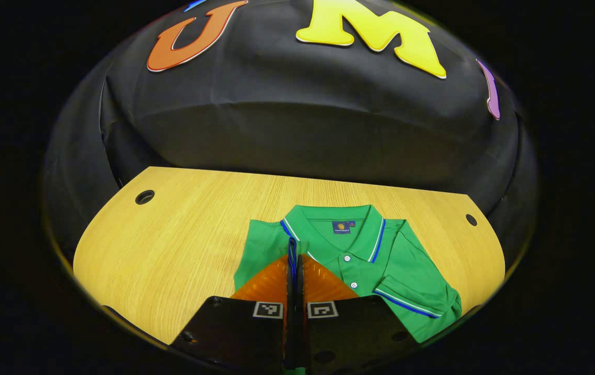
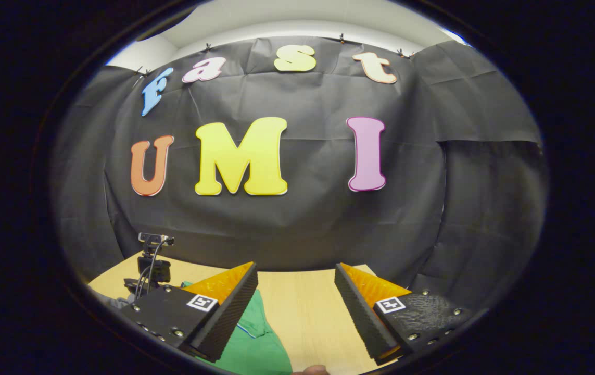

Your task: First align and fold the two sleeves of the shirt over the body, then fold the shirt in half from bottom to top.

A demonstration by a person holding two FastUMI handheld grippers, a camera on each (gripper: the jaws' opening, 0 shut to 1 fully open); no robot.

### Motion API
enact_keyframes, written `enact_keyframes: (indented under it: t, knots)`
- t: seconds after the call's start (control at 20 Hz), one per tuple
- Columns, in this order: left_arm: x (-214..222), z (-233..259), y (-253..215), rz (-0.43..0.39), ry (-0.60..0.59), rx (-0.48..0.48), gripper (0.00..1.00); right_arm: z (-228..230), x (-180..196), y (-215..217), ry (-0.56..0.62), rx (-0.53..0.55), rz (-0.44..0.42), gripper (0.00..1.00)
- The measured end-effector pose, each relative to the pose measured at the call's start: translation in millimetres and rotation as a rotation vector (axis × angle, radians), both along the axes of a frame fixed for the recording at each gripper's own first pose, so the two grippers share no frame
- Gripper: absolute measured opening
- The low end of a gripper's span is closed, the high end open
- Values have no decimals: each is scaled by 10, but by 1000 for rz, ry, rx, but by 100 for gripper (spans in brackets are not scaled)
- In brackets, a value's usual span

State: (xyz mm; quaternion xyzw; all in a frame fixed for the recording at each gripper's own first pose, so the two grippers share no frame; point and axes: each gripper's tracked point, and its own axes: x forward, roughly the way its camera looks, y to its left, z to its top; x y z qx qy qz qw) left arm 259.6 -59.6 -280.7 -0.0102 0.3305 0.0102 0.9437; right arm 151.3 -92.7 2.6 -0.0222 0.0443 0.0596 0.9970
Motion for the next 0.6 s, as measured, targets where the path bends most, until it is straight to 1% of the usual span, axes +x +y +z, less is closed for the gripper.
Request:
enact_keyframes:
  t: [0.4, 0.5, 0.55, 0.6]
  knots:
    - [-35, -173, -157, -18, 39, -10, 3, -48, 20, -62, 10, -1, -1, 95]
    - [-76, -203, -94, -8, 50, 31, 6, -64, 40, -83, 14, 1, 5, 95]
    - [-61, -204, -96, -8, 39, 34, 24, -79, 56, -86, 19, 4, 10, 95]
    - [-53, -180, -94, -7, 22, 45, 42, -92, 73, -80, 23, 6, 18, 96]
